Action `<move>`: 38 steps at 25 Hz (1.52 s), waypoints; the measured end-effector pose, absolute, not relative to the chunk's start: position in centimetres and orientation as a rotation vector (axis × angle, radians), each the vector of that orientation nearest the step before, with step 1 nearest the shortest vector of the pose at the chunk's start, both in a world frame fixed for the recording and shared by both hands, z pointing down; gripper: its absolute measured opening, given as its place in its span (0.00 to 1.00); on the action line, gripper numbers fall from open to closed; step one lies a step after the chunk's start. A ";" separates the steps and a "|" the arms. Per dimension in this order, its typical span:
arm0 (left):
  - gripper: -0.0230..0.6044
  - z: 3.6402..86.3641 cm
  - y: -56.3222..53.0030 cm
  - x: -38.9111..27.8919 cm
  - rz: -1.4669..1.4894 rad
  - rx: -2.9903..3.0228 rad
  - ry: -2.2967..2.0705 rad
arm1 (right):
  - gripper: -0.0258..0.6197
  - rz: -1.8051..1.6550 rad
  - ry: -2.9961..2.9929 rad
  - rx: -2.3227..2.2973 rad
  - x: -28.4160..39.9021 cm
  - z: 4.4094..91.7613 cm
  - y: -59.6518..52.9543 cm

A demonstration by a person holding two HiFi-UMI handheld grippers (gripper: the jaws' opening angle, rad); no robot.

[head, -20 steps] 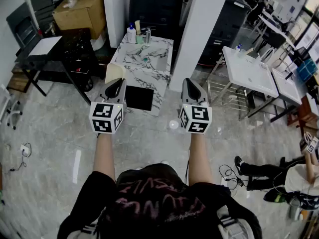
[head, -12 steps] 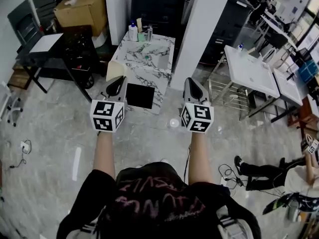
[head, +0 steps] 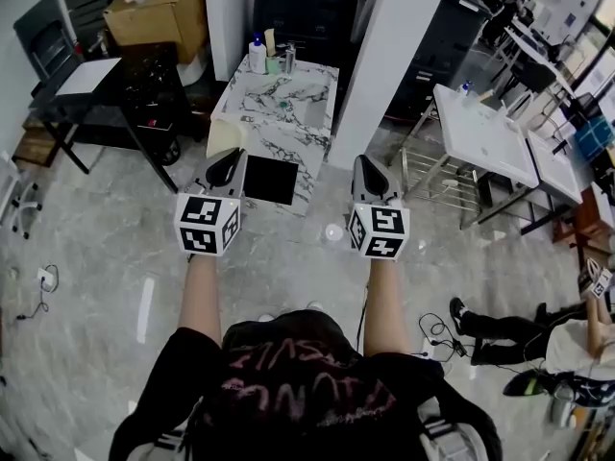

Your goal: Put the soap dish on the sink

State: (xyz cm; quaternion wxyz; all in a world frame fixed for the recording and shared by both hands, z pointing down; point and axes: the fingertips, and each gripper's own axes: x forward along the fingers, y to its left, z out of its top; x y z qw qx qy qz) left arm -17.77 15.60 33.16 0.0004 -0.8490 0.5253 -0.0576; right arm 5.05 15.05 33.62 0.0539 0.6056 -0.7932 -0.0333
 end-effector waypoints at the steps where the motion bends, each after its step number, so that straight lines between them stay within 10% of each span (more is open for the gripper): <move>1: 0.07 33.3 15.7 -17.8 -0.189 -2.667 1.645 | 0.06 -0.097 -2.404 1.843 5.0 33.8 15.1; 38: 0.07 37.9 -2.0 -15.1 -0.329 -2.723 1.605 | 0.06 -0.075 -2.405 1.844 6.0 36.7 -3.2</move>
